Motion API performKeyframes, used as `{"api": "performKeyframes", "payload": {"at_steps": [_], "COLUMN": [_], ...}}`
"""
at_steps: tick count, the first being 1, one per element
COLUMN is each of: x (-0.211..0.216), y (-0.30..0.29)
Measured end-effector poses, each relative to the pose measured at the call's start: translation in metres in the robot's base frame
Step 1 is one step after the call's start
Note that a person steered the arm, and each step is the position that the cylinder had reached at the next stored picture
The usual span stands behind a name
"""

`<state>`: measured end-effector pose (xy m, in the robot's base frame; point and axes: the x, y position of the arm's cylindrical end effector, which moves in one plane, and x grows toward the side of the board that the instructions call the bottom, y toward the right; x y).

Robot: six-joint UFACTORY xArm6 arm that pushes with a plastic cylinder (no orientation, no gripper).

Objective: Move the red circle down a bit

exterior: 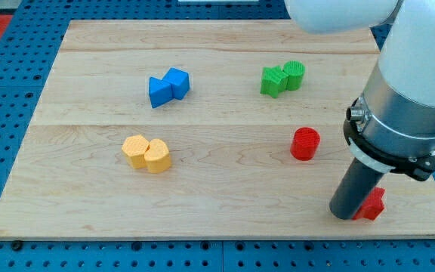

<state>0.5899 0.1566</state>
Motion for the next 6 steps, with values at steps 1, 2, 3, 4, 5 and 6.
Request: {"api": "performKeyframes", "payload": {"at_steps": [1, 2, 3, 4, 5, 6], "x": [-0.001, -0.001, -0.01, -0.054, -0.098, -0.13], "y": [0.012, 0.016, -0.014, -0.052, -0.079, -0.075]}}
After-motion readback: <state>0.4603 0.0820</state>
